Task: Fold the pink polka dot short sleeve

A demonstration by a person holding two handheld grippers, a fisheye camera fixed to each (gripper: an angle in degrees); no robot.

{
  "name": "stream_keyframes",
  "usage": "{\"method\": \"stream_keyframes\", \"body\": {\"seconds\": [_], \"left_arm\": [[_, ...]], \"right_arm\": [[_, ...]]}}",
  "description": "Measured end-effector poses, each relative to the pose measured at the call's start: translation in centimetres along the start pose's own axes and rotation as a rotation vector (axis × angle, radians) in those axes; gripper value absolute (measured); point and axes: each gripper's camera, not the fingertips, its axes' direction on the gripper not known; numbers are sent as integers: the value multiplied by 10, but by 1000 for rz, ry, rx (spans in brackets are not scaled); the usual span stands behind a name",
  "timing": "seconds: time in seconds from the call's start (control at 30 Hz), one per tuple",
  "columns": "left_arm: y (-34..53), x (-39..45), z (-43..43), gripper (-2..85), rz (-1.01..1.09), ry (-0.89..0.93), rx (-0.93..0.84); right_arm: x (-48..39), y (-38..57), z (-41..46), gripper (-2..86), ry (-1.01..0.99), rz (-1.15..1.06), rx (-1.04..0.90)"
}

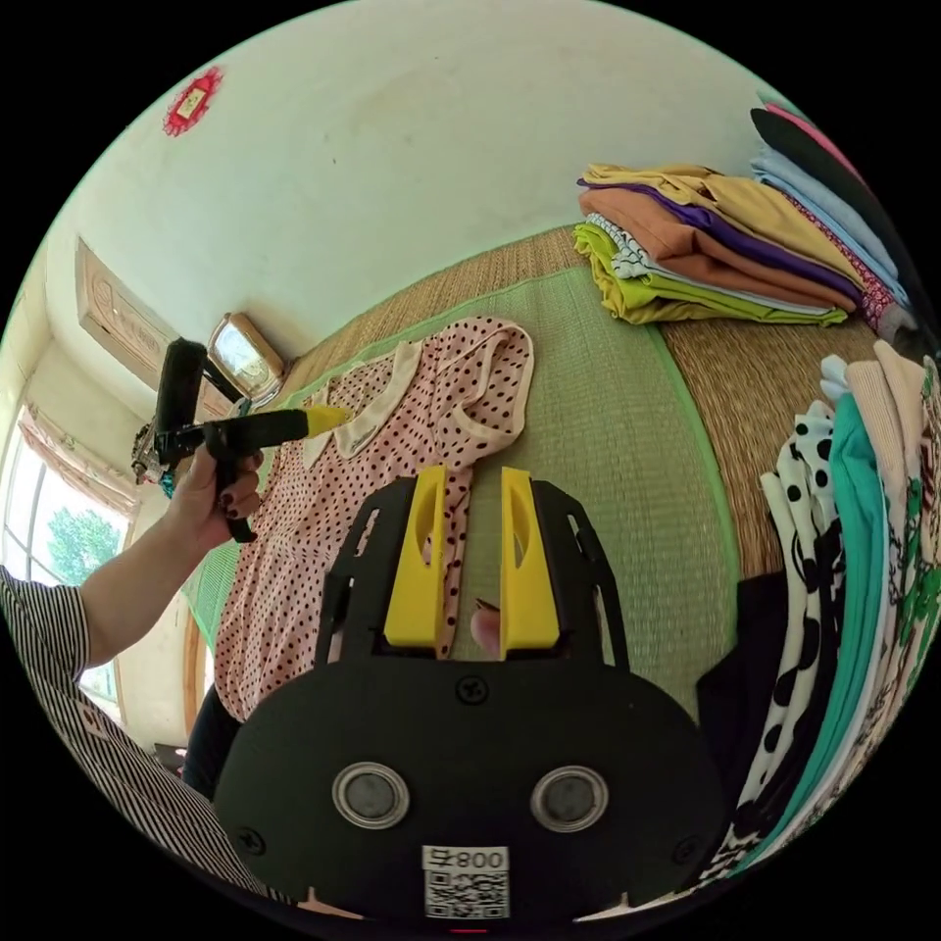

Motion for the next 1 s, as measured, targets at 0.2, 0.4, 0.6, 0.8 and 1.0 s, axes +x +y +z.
{"method": "stream_keyframes", "body": {"seconds": [0.2, 0.4, 0.6, 0.8, 1.0], "left_arm": [[-105, 9, 96, 86, 172, -155, -114], [-170, 22, 177, 106, 319, -307, -249], [-200, 28, 254, 67, 429, -441, -403], [-214, 23, 267, 19, 421, -457, -320], [-203, -9, 228, 13, 277, -354, -87]], "right_arm": [[10, -1, 20, 86, -4, -15, -11], [24, -13, 24, 77, -119, 5, -17], [30, -27, 32, 49, -150, -1, -59], [30, -33, 23, 8, -161, -25, -14], [13, -40, 15, 3, -226, -136, 37]]}}
